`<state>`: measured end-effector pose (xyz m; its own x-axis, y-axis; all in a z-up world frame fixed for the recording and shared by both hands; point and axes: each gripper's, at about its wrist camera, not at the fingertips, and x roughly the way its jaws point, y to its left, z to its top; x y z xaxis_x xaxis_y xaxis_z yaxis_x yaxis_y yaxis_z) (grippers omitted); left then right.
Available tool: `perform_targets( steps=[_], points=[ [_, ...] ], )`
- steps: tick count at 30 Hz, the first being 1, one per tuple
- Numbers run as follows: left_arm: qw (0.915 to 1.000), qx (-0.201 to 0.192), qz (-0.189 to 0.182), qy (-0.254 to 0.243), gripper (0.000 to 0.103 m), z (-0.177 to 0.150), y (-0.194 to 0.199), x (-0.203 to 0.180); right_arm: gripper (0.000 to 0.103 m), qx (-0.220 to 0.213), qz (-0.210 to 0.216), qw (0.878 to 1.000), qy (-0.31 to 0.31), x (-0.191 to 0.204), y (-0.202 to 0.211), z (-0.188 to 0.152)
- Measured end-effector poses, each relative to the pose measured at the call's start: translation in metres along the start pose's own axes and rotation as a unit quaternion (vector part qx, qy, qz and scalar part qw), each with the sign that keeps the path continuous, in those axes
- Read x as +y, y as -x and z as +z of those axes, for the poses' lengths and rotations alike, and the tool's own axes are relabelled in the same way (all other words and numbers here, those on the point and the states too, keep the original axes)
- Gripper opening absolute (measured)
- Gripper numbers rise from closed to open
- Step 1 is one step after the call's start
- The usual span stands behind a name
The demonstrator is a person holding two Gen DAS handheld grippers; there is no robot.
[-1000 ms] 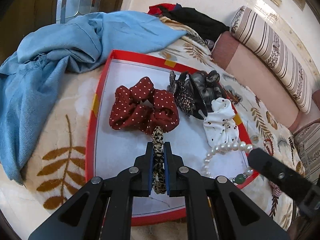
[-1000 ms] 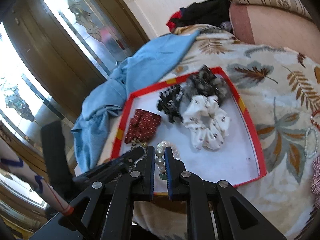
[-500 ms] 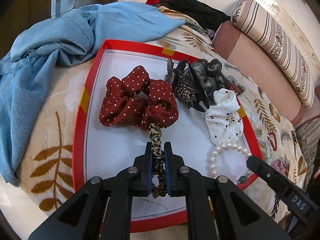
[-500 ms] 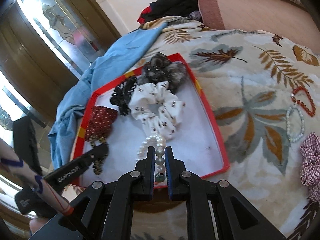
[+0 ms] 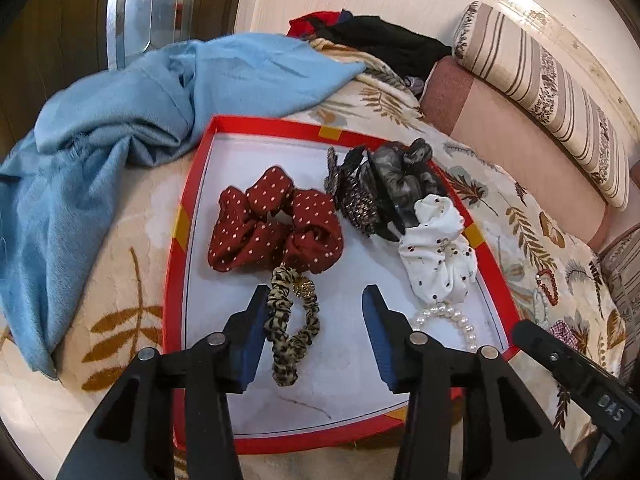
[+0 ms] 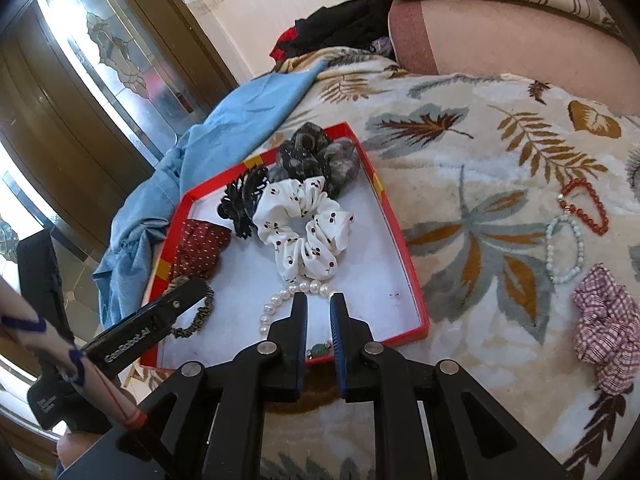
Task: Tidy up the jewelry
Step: 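Lower both bracelets into the tray and open both tools, then move both tools back toward the pink gingham scrunchie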
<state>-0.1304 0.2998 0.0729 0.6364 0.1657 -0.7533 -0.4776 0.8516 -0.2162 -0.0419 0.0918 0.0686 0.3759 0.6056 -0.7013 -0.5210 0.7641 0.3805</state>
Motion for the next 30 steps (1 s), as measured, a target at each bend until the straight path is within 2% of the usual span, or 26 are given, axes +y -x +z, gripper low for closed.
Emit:
perform_targets(
  steps=[3, 6, 8, 13, 17, 30],
  points=[
    [0.9999, -0.01, 0.003, -0.008, 0.048, 0.0, 0.005, -0.008, 0.02, -0.01, 0.005, 1.0, -0.007, -0.003, 0.013, -0.005],
    [0.9994, -0.025, 0.009, -0.024, 0.054, -0.002, 0.013, -0.02, 0.021, -0.017, 0.011, 1.0, -0.02, -0.009, 0.028, -0.01],
    [0.9986, -0.035, 0.012, -0.039, 0.055, -0.003, 0.018, -0.028, 0.03, -0.024, 0.014, 0.999, -0.025, -0.014, 0.039, -0.013],
    [0.9945, -0.067, 0.019, -0.079, 0.059, -0.01, 0.034, -0.054, 0.034, -0.032, 0.014, 0.999, -0.027, -0.022, 0.061, -0.025],
    [0.9903, -0.084, 0.018, -0.109, 0.06, -0.019, 0.046, -0.075, 0.042, -0.038, 0.004, 0.999, -0.029, -0.03, 0.076, -0.035],
    [0.9767, -0.089, 0.005, -0.195, 0.063, -0.052, 0.059, -0.137, 0.043, -0.054, -0.024, 0.995, -0.08, -0.086, 0.113, -0.066]
  ],
)
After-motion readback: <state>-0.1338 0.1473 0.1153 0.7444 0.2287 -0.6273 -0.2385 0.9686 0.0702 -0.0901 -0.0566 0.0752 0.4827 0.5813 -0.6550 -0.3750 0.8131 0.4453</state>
